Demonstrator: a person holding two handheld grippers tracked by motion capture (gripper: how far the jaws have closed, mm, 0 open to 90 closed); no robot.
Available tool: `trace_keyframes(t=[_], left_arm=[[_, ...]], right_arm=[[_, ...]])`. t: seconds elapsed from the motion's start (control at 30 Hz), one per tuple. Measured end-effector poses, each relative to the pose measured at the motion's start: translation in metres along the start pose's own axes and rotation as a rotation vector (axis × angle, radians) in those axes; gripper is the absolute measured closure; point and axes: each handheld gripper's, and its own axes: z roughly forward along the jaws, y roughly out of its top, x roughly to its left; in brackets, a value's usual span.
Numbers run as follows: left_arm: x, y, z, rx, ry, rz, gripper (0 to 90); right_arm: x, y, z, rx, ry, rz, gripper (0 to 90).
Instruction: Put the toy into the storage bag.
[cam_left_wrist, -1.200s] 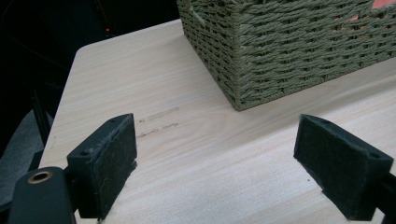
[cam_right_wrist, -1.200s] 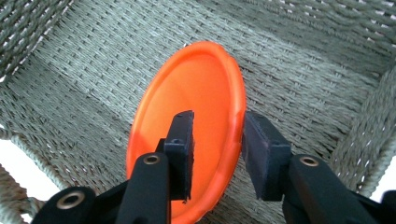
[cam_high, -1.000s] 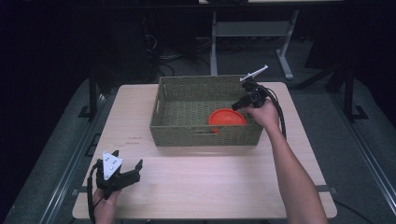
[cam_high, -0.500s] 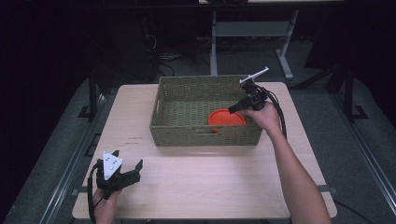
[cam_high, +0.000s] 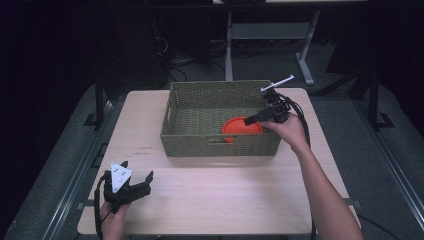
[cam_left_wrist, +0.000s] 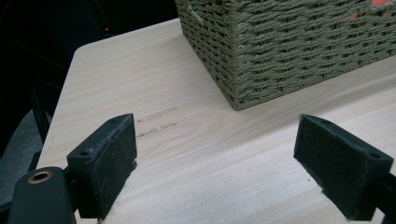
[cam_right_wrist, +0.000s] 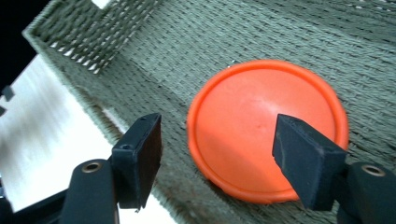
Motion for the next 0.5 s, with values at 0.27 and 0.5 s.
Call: trace_keyframes(t=[0.27, 0.5], left_arm=[[-0.001, 0.000, 0.001, -0.004, -0.001, 0.001, 12.7], [-0.001, 0.000, 0.000, 0.001, -0.001, 0.001, 12.7]], right_arm=[[0.005, -0.007, -0.012, -0.037, 0.019, -0.019, 28.3], [0.011, -0.014, -0.026, -0.071, 0.046, -0.023, 25.4]])
